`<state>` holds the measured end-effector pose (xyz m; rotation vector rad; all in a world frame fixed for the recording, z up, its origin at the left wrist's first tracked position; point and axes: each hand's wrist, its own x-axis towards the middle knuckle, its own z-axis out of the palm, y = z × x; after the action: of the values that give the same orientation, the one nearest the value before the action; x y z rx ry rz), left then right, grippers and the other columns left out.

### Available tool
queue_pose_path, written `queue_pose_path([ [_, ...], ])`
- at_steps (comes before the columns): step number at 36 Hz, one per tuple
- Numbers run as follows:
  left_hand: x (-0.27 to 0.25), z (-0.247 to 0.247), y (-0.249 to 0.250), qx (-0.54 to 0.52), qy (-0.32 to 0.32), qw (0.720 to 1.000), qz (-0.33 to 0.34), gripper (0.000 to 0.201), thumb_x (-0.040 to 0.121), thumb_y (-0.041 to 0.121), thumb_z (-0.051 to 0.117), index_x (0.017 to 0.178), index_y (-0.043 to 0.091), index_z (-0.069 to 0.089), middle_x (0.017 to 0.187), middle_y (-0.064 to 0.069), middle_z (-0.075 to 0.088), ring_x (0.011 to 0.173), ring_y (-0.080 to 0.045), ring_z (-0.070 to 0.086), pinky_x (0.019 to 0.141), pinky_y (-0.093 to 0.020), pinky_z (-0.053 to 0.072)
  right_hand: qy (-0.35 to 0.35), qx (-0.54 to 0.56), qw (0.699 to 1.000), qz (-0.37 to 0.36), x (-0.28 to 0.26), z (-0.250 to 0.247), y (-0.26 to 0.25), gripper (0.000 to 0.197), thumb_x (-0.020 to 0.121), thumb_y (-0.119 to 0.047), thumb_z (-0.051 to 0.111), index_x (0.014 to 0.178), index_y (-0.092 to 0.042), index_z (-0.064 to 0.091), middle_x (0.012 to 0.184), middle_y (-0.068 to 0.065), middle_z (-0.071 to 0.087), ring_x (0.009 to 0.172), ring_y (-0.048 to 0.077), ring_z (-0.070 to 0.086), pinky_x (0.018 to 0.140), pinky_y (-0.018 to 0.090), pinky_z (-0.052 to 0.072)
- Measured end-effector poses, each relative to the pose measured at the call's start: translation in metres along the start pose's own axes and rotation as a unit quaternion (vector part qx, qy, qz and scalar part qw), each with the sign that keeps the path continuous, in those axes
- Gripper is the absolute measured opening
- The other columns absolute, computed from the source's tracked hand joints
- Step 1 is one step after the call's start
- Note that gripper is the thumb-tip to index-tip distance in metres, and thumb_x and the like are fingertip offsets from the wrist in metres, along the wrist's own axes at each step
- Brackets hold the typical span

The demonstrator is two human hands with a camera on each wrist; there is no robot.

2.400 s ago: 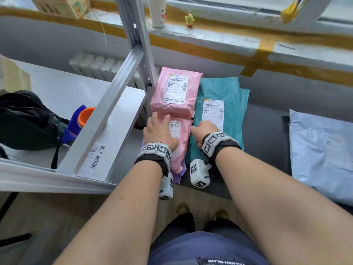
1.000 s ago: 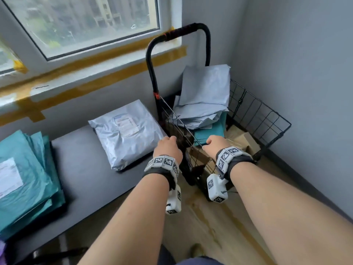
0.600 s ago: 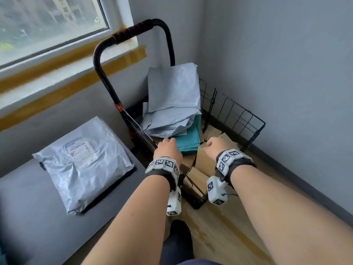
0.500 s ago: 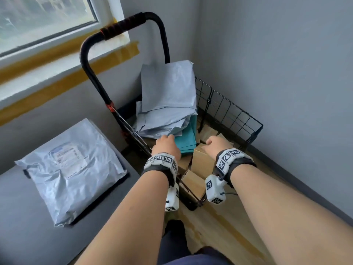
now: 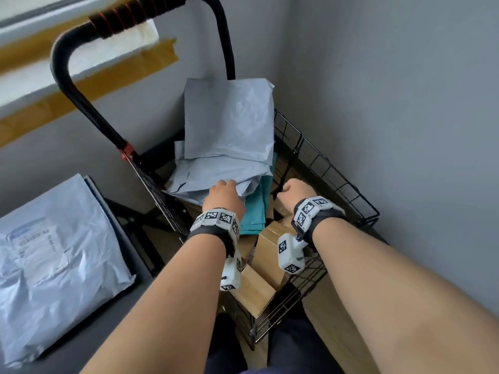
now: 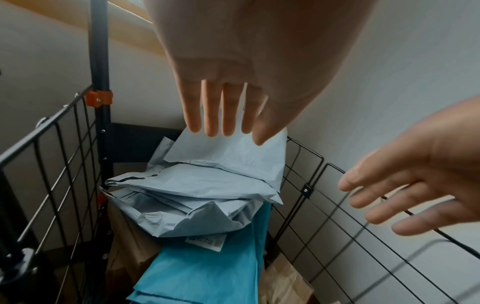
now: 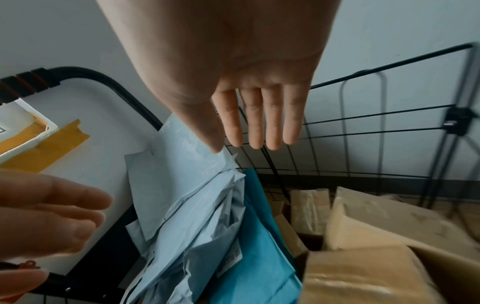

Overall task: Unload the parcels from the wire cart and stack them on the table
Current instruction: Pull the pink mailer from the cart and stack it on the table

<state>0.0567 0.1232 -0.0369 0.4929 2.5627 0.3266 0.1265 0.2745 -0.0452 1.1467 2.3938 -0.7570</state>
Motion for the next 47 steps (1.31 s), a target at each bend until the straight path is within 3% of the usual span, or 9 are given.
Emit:
queue_pose_path([
  [11,0.057,0.033,0.022,-0.057,0.066,0.986,-0.139,0.044,0.097,0.019,0.039,0.141,0.019,0.035,0.137,-0.006,0.043,0.122,-0.025,0.044,0.092,-0.039,0.045,-0.062,0.016,0.996,-0.056,0.132,-0.019,-0.03,0.029,0.091,-0.024,0.055,0.117,-0.009,0.055,0.115,0.01,0.062,0.095,0.029,0.059,0.073,0.029,0.039],
  [18,0.072,0.063,0.02,-0.075,0.054,0.978,-0.187,0.043,0.098,0.019,0.04,0.141,0.017,0.036,0.141,-0.007,0.041,0.127,-0.025,0.04,0.095,-0.04,0.042,-0.067,0.011,0.996,-0.066,0.181,-0.01,-0.043,0.032,0.096,-0.016,0.047,0.125,-0.005,0.051,0.128,0.014,0.056,0.117,0.031,0.055,0.089,0.032,0.042],
  [24,0.083,0.071,0.024,-0.084,0.047,0.972,-0.212,0.044,0.098,0.019,0.04,0.141,0.018,0.034,0.14,-0.006,0.041,0.125,-0.023,0.042,0.091,-0.038,0.044,-0.077,0.01,0.994,-0.074,0.201,-0.005,-0.044,0.036,0.095,-0.018,0.05,0.129,-0.004,0.054,0.131,0.014,0.055,0.119,0.03,0.053,0.076,0.027,0.035],
  [30,0.081,0.063,0.028,-0.084,0.061,0.972,-0.213,0.045,0.097,0.019,0.04,0.142,0.018,0.034,0.14,-0.006,0.042,0.125,-0.024,0.042,0.091,-0.039,0.044,-0.092,0.009,0.994,-0.06,0.193,-0.011,-0.056,0.023,0.094,-0.013,0.049,0.11,-0.002,0.06,0.097,0.012,0.06,0.082,0.027,0.053,0.071,0.029,0.039],
  [33,0.075,0.054,0.03,-0.08,0.075,0.972,-0.208,0.044,0.097,0.018,0.041,0.141,0.02,0.036,0.139,-0.005,0.042,0.124,-0.023,0.042,0.088,-0.038,0.044,-0.099,0.055,0.992,-0.056,0.178,-0.014,-0.06,0.021,0.087,-0.013,0.054,0.103,-0.002,0.062,0.094,0.009,0.065,0.08,0.027,0.06,0.07,0.031,0.049],
  [36,0.068,0.043,0.031,-0.071,0.092,0.974,-0.195,0.042,0.097,0.017,0.041,0.139,0.021,0.038,0.134,-0.006,0.045,0.121,-0.024,0.043,0.086,-0.039,0.047,-0.132,0.108,0.984,-0.057,0.165,-0.016,-0.065,0.01,0.078,-0.011,0.056,0.081,-0.002,0.06,0.089,0.017,0.07,0.081,0.03,0.069,0.079,0.039,0.058],
  [40,0.054,0.026,0.031,-0.061,0.12,0.976,-0.172,0.046,0.096,0.018,0.046,0.141,0.022,0.038,0.136,-0.005,0.044,0.124,-0.024,0.04,0.091,-0.039,0.045,-0.184,0.148,0.967,-0.097,0.126,-0.037,-0.073,0.019,0.085,-0.011,0.057,0.066,-0.012,0.053,0.067,0.005,0.063,0.054,0.016,0.061,0.062,0.027,0.055],
  [44,0.035,0.008,0.029,-0.058,0.165,0.974,-0.147,0.054,0.093,0.019,0.053,0.143,0.023,0.034,0.142,-0.004,0.039,0.128,-0.024,0.038,0.096,-0.037,0.042,-0.211,0.198,0.949,-0.128,0.089,-0.052,-0.079,0.016,0.082,-0.002,0.051,0.066,-0.005,0.052,0.064,0.011,0.064,0.059,0.025,0.063,0.068,0.032,0.056],
  [47,0.019,-0.007,0.025,-0.036,0.18,0.975,-0.126,0.067,0.092,0.023,0.057,0.149,0.026,0.021,0.15,-0.006,0.028,0.135,-0.026,0.03,0.105,-0.038,0.036,-0.205,0.215,0.946,-0.129,0.057,-0.065,-0.083,0.014,0.079,-0.001,0.047,0.066,-0.004,0.051,0.064,0.013,0.064,0.062,0.027,0.061,0.065,0.028,0.054],
])
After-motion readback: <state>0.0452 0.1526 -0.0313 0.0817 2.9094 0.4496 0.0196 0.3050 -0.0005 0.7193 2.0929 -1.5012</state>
